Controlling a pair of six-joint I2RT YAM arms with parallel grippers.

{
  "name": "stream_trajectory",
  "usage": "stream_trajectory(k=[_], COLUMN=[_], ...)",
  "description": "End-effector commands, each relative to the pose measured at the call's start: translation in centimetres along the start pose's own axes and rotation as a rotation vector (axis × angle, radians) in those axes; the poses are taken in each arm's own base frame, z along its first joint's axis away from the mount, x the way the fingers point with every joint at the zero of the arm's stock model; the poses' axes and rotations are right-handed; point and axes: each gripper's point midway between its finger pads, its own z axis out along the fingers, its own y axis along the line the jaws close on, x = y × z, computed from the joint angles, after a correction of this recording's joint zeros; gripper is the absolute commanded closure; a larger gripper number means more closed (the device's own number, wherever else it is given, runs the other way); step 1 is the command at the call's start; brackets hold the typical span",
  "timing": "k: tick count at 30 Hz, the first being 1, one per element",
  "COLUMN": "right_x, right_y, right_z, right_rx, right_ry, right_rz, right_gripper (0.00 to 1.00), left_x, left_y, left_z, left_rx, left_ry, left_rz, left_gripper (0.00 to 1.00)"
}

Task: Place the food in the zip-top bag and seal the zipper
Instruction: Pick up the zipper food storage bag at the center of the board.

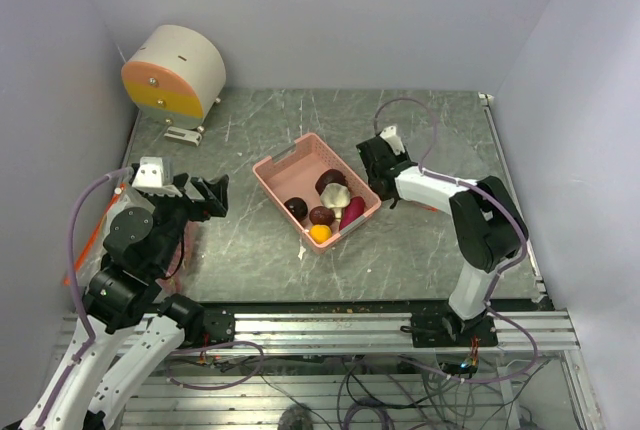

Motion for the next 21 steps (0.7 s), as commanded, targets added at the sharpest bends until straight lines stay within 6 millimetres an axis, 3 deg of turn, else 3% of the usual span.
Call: stream_trajectory(k=[1, 6, 13, 17, 21], right_x=[-1.3, -4.5, -12.0, -15.3, -17.5], right_y=[-2.9, -3.8, -3.6, -1.8, 0.7], right_z=[-1.0, -5.0, -14.9, -21.2, -27.0], right_rx=[0.106, -0.138, -0.69, -0.956, -1.095], right_ry=[-0.019, -0.121, -0.384, -0.472, -0.546], right_rz=[0.16, 0.399, 0.613, 0.646, 0.628], right_gripper=[1.0, 1.0, 1.0, 1.0, 1.0], left_x=[-1.4, -0.8, -0.3, -0.2, -1.1], left_y=[0.1, -1.0, -4.2, -6.1, -8.0], left_z=[-0.5, 0.1, 1.8, 3.5, 5.0], left_rx=[-0.003, 0.045, 0.187, 0.252, 0.333], left_ry=[-0.038, -0.007, 0.011, 0.056, 0.013], left_rz=[-0.005, -0.01, -0.037, -0.033, -0.048], left_gripper=[0.0, 0.03, 0.01, 0.01, 0.04])
